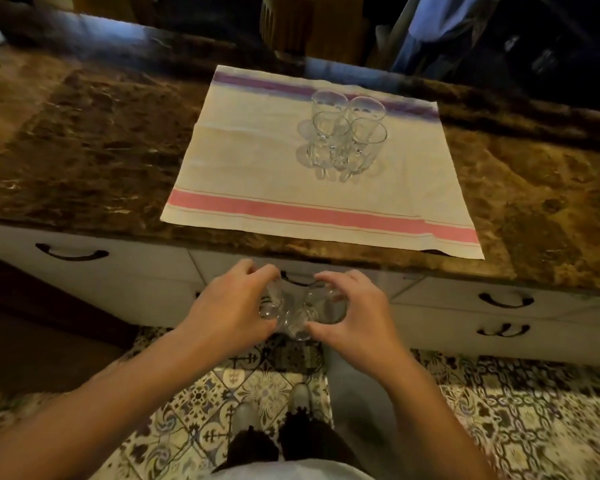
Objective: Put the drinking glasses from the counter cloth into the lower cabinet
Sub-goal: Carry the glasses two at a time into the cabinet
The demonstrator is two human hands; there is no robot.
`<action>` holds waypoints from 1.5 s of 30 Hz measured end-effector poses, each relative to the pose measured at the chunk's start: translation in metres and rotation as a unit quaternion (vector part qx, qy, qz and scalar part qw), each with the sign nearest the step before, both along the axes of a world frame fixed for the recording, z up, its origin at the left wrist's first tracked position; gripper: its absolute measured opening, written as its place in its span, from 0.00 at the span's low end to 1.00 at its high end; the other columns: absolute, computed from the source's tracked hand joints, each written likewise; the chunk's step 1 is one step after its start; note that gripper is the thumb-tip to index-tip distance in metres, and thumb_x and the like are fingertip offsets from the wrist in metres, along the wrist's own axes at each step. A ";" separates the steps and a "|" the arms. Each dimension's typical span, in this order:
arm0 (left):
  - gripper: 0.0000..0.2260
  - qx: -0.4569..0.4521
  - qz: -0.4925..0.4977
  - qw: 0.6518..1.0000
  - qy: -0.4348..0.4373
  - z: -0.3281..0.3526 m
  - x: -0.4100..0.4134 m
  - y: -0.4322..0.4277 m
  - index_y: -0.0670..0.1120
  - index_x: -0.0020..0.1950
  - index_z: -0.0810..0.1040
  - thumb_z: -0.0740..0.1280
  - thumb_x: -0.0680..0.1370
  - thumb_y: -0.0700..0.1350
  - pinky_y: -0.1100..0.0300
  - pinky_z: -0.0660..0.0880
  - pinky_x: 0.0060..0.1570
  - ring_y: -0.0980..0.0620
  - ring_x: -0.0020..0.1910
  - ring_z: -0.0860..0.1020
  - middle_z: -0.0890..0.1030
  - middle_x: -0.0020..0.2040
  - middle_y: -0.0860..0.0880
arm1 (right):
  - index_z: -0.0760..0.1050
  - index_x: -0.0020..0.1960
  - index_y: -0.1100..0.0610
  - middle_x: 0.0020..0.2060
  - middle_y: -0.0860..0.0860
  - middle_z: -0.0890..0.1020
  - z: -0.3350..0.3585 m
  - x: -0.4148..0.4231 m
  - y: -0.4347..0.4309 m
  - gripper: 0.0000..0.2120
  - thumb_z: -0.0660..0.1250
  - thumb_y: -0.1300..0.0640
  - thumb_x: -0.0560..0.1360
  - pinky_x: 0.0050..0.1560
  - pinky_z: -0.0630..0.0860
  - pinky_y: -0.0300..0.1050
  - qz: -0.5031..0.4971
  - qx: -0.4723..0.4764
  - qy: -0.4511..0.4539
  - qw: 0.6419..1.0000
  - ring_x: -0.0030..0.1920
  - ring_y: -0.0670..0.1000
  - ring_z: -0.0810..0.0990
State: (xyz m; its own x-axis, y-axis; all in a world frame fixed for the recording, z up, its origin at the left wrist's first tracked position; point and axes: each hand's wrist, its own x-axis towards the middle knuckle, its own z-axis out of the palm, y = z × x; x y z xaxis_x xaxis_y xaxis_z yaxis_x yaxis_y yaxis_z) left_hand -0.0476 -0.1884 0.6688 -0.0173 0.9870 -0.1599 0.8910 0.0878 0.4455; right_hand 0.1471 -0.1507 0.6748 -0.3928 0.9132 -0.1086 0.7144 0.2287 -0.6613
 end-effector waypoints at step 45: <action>0.26 -0.172 -0.084 0.981 0.012 -0.314 -0.031 0.050 0.55 0.72 0.63 0.67 0.75 0.53 0.51 0.74 0.58 0.43 0.62 0.73 0.71 0.62 0.47 | 0.79 0.61 0.53 0.54 0.51 0.82 -0.326 -0.044 0.036 0.22 0.76 0.56 0.68 0.54 0.78 0.50 -0.011 -0.085 -0.030 0.996 0.56 0.53 0.77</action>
